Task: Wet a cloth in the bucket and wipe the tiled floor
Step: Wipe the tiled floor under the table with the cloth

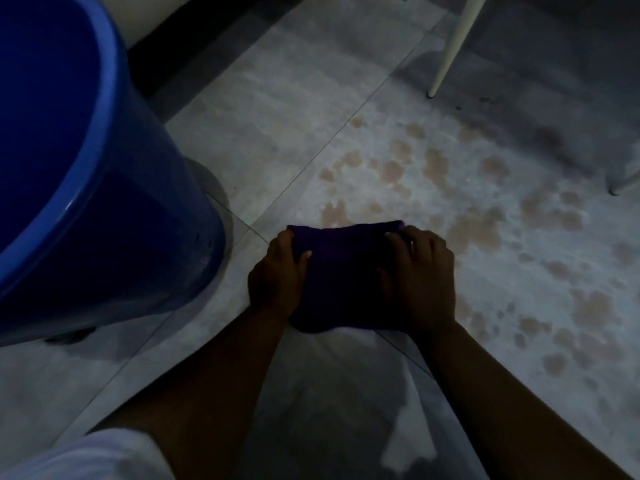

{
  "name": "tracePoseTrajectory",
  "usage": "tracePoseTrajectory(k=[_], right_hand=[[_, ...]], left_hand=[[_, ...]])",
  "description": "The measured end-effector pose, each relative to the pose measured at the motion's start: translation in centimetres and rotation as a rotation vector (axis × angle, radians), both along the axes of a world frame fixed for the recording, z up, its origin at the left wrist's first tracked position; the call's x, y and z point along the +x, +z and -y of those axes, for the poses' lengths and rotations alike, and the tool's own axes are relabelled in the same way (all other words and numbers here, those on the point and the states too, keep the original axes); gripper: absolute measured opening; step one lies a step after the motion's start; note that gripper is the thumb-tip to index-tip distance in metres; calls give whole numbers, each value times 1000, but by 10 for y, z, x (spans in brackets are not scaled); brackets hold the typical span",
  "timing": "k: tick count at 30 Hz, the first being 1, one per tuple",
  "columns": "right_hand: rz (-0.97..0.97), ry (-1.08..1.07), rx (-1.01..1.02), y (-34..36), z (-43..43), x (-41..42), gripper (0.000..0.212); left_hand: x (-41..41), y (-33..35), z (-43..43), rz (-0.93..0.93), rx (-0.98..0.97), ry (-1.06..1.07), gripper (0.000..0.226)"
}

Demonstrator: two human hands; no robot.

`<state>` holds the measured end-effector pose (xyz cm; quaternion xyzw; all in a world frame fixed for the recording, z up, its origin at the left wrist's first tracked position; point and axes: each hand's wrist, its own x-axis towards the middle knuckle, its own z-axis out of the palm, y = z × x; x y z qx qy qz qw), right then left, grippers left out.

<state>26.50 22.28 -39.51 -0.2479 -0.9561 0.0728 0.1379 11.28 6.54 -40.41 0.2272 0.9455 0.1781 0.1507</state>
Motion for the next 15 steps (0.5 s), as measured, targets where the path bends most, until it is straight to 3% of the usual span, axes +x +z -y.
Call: tracePoseTrajectory(k=[2, 4, 6, 10, 15], right_hand=[[-59, 293, 82, -14, 7, -13, 48], [118, 590, 93, -31, 14, -26, 57], [292, 752, 79, -47, 10, -37, 66], [350, 774, 60, -54, -16, -69, 75], [424, 522, 55, -50, -53, -116, 77]], left_hand=[[-7, -6, 2, -64, -21, 3, 48], [-13, -12, 6, -142, -61, -54, 44], [-20, -20, 11, -211, -93, -146, 44], [-38, -33, 11, -253, -56, -237, 58], [-58, -39, -6, -201, -44, -210, 75]])
